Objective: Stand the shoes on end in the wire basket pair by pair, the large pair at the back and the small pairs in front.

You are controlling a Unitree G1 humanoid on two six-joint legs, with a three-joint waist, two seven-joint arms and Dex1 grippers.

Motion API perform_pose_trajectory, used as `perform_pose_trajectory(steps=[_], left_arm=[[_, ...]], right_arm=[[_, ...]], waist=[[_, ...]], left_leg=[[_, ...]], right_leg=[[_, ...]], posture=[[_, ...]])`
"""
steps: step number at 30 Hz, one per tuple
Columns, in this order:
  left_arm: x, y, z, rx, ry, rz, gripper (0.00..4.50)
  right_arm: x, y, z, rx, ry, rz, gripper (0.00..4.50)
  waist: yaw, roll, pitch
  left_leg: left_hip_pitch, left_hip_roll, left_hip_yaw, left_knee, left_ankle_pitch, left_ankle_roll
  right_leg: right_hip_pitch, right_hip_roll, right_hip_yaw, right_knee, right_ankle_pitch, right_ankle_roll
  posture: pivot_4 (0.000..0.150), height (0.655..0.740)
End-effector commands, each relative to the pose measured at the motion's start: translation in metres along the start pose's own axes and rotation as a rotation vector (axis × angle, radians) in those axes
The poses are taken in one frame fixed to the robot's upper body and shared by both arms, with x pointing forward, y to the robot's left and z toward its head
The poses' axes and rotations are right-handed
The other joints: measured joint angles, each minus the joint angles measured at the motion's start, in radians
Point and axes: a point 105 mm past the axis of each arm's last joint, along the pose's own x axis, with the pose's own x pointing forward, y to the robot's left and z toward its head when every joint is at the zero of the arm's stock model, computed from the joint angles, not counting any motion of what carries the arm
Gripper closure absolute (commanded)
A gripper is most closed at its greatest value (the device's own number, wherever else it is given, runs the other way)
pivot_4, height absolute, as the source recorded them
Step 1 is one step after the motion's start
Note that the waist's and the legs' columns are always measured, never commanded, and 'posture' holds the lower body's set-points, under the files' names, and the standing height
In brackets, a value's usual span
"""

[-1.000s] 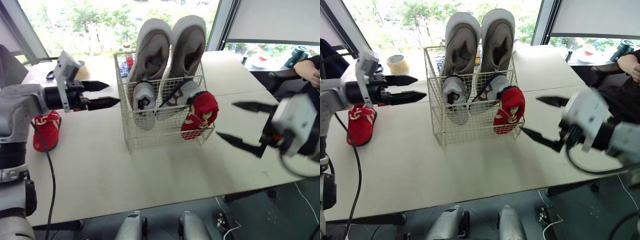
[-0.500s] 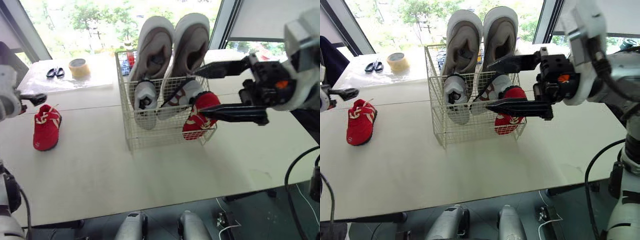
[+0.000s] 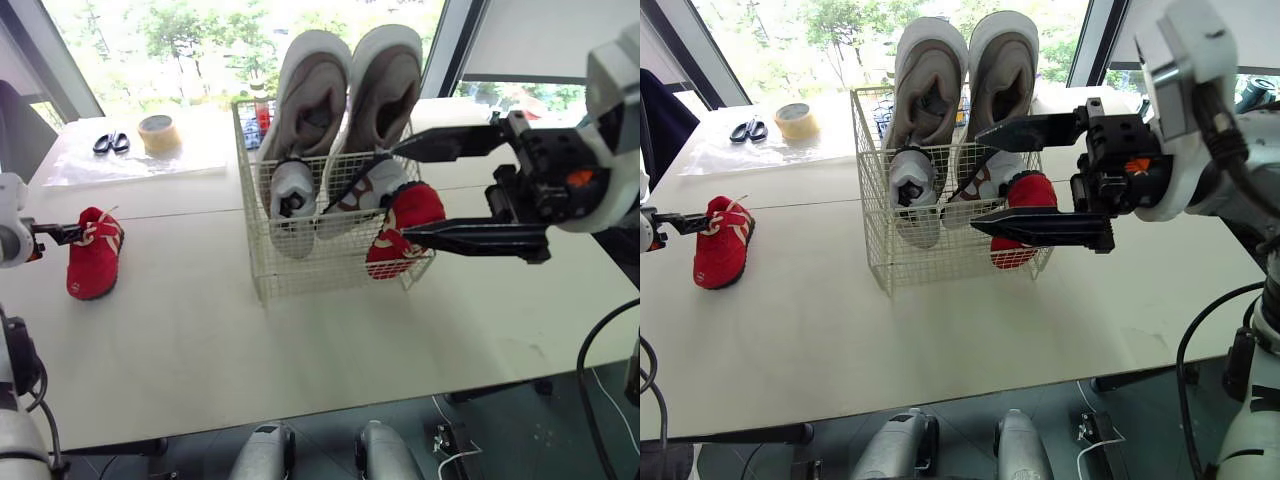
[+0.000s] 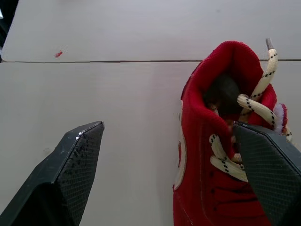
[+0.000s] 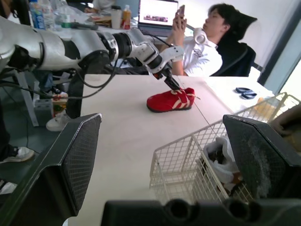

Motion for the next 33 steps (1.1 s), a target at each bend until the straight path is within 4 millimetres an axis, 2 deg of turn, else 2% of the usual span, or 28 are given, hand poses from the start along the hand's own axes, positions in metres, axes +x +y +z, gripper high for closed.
perform_pose_trajectory(steps=[1,11,19,26,29,33], left_arm=[[-0.011,0.009,0.011,0.024,-0.018,0.008,0.0],[-0.013,0.016,-0.001,0.043,0.029,0.011,0.0],[-0.012,0.025,-0.028,0.051,0.105,0.029,0.0],[-0.002,0.018,-0.042,0.069,0.137,0.017,0.0],[0.006,0.008,-0.044,0.086,0.145,-0.005,0.91],[0.015,-0.006,-0.045,0.114,0.149,-0.034,2.88]], right_arm=[[-0.004,0.005,0.01,-0.05,-0.011,-0.03,0.03],[-0.005,0.005,0.006,-0.045,-0.001,-0.077,0.03],[-0.007,0.003,0.003,-0.051,0.01,-0.108,0.03],[-0.007,0.001,0.003,-0.053,0.008,-0.117,0.03],[-0.007,0.0,0.003,-0.054,0.008,-0.119,0.0],[-0.007,0.0,0.003,-0.058,0.015,-0.122,0.0]], waist=[[-0.001,0.0,0.0],[-0.001,0.0,0.0],[-0.003,0.0,0.0],[-0.005,0.0,0.0],[-0.003,0.0,0.0],[-0.003,0.0,0.0]], left_leg=[[0.0,0.0,0.0,0.0,0.0,0.0],[0.0,0.0,0.0,0.0,0.0,0.0],[0.0,0.0,0.001,0.0,0.0,0.0],[0.0,0.0,0.001,0.0,0.0,0.001],[0.0,0.0,0.001,0.0,0.0,0.001],[0.0,0.0,0.001,0.0,0.0,0.001]], right_leg=[[0.0,0.0,0.0,0.0,0.0,0.0],[-0.001,0.0,0.0,0.0,0.0,0.0],[-0.001,0.0,0.0,0.0,0.0,0.0],[-0.001,0.0,0.001,0.0,0.0,0.0],[-0.001,0.0,0.001,0.0,0.0,0.0],[-0.001,-0.001,0.001,0.001,0.0,0.0]], posture=[[0.15,0.74],[0.15,0.74],[0.15,0.74],[0.15,0.74],[0.15,0.74],[0.15,0.74]])
